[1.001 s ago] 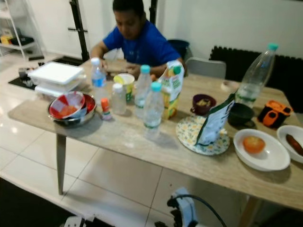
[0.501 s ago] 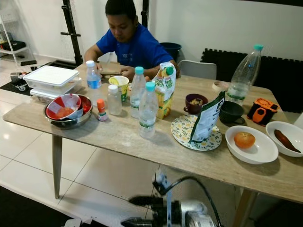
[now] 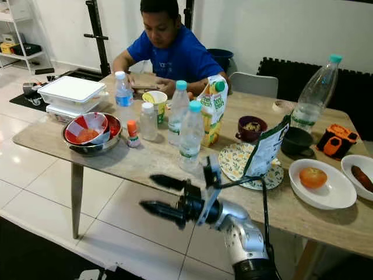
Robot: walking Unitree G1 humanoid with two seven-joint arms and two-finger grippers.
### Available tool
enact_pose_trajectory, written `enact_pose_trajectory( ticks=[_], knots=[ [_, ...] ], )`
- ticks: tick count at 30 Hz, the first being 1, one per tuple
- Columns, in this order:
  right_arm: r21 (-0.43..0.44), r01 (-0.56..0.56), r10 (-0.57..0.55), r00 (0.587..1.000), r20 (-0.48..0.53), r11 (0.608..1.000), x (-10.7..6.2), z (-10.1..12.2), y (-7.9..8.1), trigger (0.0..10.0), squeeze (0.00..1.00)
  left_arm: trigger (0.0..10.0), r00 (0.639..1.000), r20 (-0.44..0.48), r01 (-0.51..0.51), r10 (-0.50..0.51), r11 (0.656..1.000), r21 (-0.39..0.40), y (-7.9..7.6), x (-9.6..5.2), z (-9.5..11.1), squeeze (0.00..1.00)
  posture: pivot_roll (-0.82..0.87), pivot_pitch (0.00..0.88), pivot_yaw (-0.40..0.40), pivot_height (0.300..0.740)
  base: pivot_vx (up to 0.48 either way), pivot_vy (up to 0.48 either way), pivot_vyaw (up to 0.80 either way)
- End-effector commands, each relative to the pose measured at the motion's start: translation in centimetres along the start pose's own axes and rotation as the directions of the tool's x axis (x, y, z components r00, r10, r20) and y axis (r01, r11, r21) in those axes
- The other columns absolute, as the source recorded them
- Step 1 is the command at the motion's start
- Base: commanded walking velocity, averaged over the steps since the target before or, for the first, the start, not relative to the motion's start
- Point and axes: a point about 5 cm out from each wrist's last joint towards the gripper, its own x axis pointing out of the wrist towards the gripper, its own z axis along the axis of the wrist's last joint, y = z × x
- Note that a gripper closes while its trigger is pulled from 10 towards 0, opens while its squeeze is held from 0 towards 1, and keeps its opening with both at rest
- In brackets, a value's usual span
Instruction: Restocking fridge
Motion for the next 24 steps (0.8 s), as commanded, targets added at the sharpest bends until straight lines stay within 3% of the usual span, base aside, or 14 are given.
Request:
enact_pose_trajectory(
  ticks=[1, 2, 3, 9, 11, 12, 13, 14, 15, 16, 18, 21, 22, 24],
  knots=[
    [-0.058, 0.048, -0.046, 0.998, 0.048, 0.997, 0.4, 1.4, -0.4, 10.0, 1.0, 10.0, 1.0, -0.017, 0.002, -0.002, 1.0, 0.015, -0.2, 0.0, -0.5, 0.0, -0.06, 0.039, -0.056, 0.74, 0.0, 0.0, 0.0],
    [-0.058, 0.048, -0.046, 0.998, 0.048, 0.997, 0.4, 1.4, -0.4, 10.0, 1.0, 10.0, 1.0, -0.017, 0.002, -0.002, 1.0, 0.015, -0.2, 0.0, -0.5, 0.0, -0.06, 0.039, -0.056, 0.74, 0.0, 0.0, 0.0],
    [-0.14, 0.146, -0.133, 0.986, 0.098, 0.979, 2.0, 3.4, -1.7, 10.0, 1.0, 10.0, 1.0, -0.018, 0.003, -0.002, 1.0, 0.019, -0.3, 0.0, -0.5, 0.0, -0.06, 0.043, -0.056, 0.74, 0.0, 0.0, 0.0],
    [-0.25, 0.306, -0.273, 0.949, 0.158, 0.919, 3.8, 5.8, -3.3, 10.0, 1.0, 10.0, 1.0, -0.018, 0.004, -0.004, 1.0, 0.021, -0.3, 0.0, -0.5, 0.0, -0.05, 0.047, -0.057, 0.74, 0.0, 0.0, 0.0],
    [-0.316, 0.425, -0.389, 0.905, 0.174, 0.848, 4.3, 6.9, -4.6, 10.0, 1.0, 10.0, 1.0, -0.02, 0.003, -0.003, 1.0, 0.024, -0.4, 0.0, -0.6, 0.0, -0.05, 0.052, -0.058, 0.74, 0.0, 0.0, 0.0],
    [-0.316, 0.425, -0.389, 0.905, 0.174, 0.848, 4.3, 6.9, -4.6, 10.0, 1.0, 10.0, 1.0, -0.02, 0.003, -0.003, 1.0, 0.024, -0.4, 0.0, -0.6, 0.0, -0.05, 0.052, -0.058, 0.74, 0.0, 0.0, 0.0],
    [-0.328, 0.477, -0.435, 0.879, 0.196, 0.816, 4.4, 7.6, -5.2, 10.0, 0.41, 10.0, 1.0, -0.021, 0.002, -0.002, 1.0, 0.025, -0.3, 0.0, -0.6, 0.0, -0.05, 0.058, -0.059, 0.74, 0.0, 0.0, 0.0],
    [-0.328, 0.477, -0.435, 0.879, 0.196, 0.816, 4.4, 7.6, -5.2, 10.0, 0.41, 10.0, 1.0, -0.021, 0.002, -0.002, 1.0, 0.025, -0.3, 0.0, -0.6, 0.0, -0.05, 0.058, -0.059, 0.74, 0.0, 0.0, 0.0],
    [-0.348, 0.509, -0.464, 0.861, 0.209, 0.787, 4.6, 8.4, -5.7, 10.0, 0.0, 10.0, 1.0, -0.022, 0.001, -0.001, 1.0, 0.024, -0.3, 0.0, -0.8, 0.0, -0.04, 0.07, -0.061, 0.74, 0.0, 0.0, 0.0],
    [-0.348, 0.509, -0.464, 0.861, 0.209, 0.787, 4.6, 8.4, -5.7, 10.0, 0.0, 10.0, 1.0, -0.022, 0.001, -0.001, 1.0, 0.024, -0.3, 0.0, -0.8, 0.0, -0.04, 0.07, -0.061, 0.74, 0.0, 0.0, 0.0],
    [-0.383, 0.541, -0.495, 0.841, 0.219, 0.749, 4.9, 9.2, -6.2, 10.0, 0.0, 10.0, 1.0, -0.024, 0.0, 0.0, 1.0, 0.024, -0.3, -0.1, -0.9, 0.0, -0.04, 0.079, -0.064, 0.74, 0.0, 0.0, 0.0],
    [-0.459, 0.632, -0.59, 0.767, 0.252, 0.624, 5.2, 11.0, -7.3, 10.0, 0.0, 10.0, 1.0, -0.03, -0.002, 0.003, 1.0, 0.019, -0.2, -0.2, -1.4, 0.0, -0.03, 0.089, -0.065, 0.74, 0.0, 0.0, 0.0],
    [-0.451, 0.657, -0.607, 0.746, 0.272, 0.605, 5.1, 11.6, -7.5, 10.0, 0.0, 10.0, 0.999, -0.032, -0.004, 0.004, 1.0, 0.017, -0.2, -0.3, -1.6, 0.0, -0.03, 0.095, -0.067, 0.74, 0.0, 0.0, 0.0],
    [-0.451, 0.657, -0.607, 0.746, 0.272, 0.605, 5.1, 11.6, -7.5, 10.0, 0.0, 10.0, 0.999, -0.032, -0.004, 0.004, 1.0, 0.017, -0.2, -0.3, -1.6, 0.0, -0.03, 0.095, -0.067, 0.74, 0.0, 0.0, 0.0]
  ],
)
